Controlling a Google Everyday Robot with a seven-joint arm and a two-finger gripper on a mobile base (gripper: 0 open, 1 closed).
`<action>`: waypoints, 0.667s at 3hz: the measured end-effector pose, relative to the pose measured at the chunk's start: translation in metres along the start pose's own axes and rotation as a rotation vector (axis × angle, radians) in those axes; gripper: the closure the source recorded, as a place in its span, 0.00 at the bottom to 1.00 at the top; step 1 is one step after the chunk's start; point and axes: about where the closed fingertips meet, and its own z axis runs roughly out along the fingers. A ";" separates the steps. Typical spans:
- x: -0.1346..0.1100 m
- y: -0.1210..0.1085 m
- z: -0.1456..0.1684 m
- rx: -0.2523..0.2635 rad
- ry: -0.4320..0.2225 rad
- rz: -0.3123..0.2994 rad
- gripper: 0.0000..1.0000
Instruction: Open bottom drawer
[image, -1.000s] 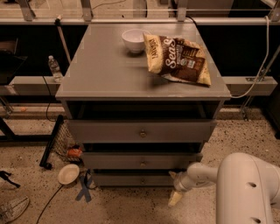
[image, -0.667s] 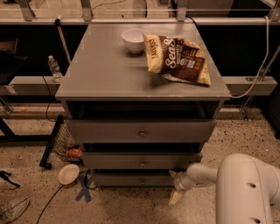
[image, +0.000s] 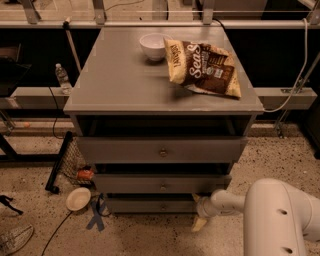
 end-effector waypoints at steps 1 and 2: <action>0.014 -0.018 0.022 0.064 0.009 -0.015 0.00; 0.018 -0.025 0.029 0.062 0.004 -0.014 0.02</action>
Offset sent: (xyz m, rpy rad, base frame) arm 0.0336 -0.0127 -0.0213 -0.0142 -0.0955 -0.0313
